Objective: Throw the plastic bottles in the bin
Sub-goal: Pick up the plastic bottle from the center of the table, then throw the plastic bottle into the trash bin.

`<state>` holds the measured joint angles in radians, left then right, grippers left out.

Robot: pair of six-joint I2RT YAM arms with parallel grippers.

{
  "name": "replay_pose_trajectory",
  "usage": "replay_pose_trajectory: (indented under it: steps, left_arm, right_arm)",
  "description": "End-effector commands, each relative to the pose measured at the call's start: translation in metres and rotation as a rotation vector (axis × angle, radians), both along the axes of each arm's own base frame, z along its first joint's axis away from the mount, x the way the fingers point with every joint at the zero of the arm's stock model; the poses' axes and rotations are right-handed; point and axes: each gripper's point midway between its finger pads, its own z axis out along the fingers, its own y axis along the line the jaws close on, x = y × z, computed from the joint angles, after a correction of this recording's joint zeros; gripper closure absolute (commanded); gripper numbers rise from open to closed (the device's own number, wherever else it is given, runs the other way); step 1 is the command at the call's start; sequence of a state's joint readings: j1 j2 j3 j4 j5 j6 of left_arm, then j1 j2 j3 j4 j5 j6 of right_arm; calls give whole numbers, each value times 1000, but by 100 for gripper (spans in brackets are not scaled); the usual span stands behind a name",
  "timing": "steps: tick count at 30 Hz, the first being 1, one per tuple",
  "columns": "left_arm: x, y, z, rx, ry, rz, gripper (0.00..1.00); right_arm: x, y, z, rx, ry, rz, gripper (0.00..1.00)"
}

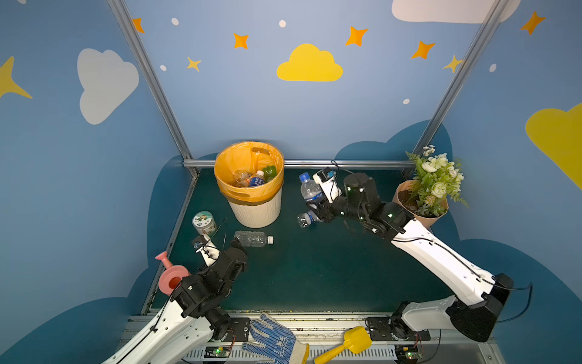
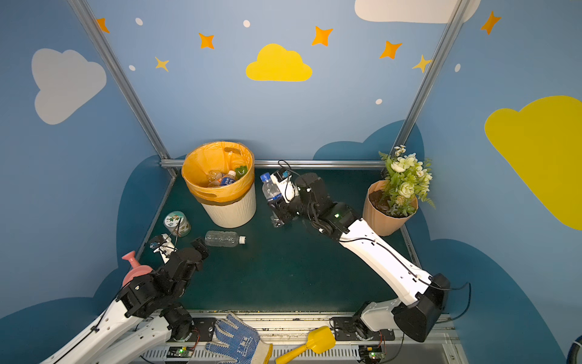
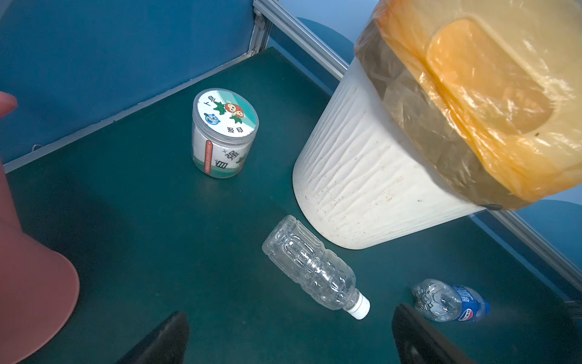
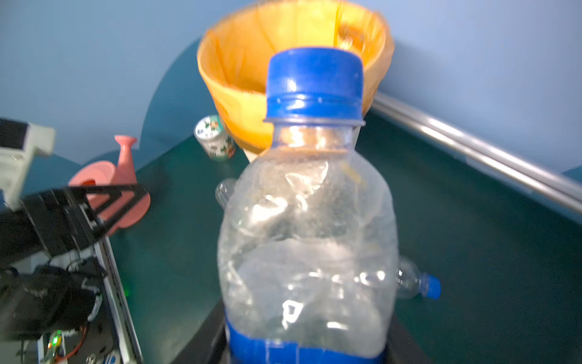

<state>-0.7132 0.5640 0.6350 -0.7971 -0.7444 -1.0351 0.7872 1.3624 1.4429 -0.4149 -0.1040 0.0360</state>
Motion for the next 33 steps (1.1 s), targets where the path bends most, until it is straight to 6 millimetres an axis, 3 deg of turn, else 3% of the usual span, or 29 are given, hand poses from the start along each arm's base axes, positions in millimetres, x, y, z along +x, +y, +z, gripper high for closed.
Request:
replay_pose_trajectory:
  steps: [1, 4, 6, 9, 13, 15, 17, 20, 22, 24, 27, 29, 33]
  left_arm:
    - [0, 0, -6, 7, 20, 5, 0]
    - [2, -2, -7, 4, 26, -1, 0]
    - [2, -4, -8, 0, 30, -6, 0]
    - [2, -5, -9, -10, 30, -5, 0]
    - [6, -9, -4, -12, 23, -19, 0]
    - [6, -10, -3, -5, 34, -27, 0]
    - [5, -11, -4, -4, 47, -31, 0]
    - [3, -10, -4, -14, 47, -35, 0]
    - [2, -10, -3, -20, 41, -38, 0]
    - [3, -10, -2, -26, 35, -36, 0]
    - [5, -13, 1, -26, 34, -38, 0]
    - [9, -18, 3, -30, 32, -42, 0]
    - [17, -32, 8, -16, 45, -78, 0]
  right_arm:
    - [10, 9, 75, 178, -165, 28, 50]
    - [23, 29, 103, 245, -181, 76, 50]
    - [35, 49, 111, 279, -167, 113, 50]
    - [63, 86, 103, 324, -63, 156, 50]
    - [104, 141, 79, 419, 162, 225, 47]
    - [119, 159, 63, 420, 228, 231, 35]
    - [125, 161, 63, 411, 237, 220, 21]
    - [128, 142, 65, 375, 242, 179, 10]
    - [125, 121, 90, 381, 190, 156, 8]
    - [117, 92, 131, 384, 39, 102, 7]
    - [102, 57, 159, 382, -50, 68, 6]
    - [89, 37, 160, 355, -66, 45, 6]
    - [68, 12, 127, 301, -63, 17, 6]
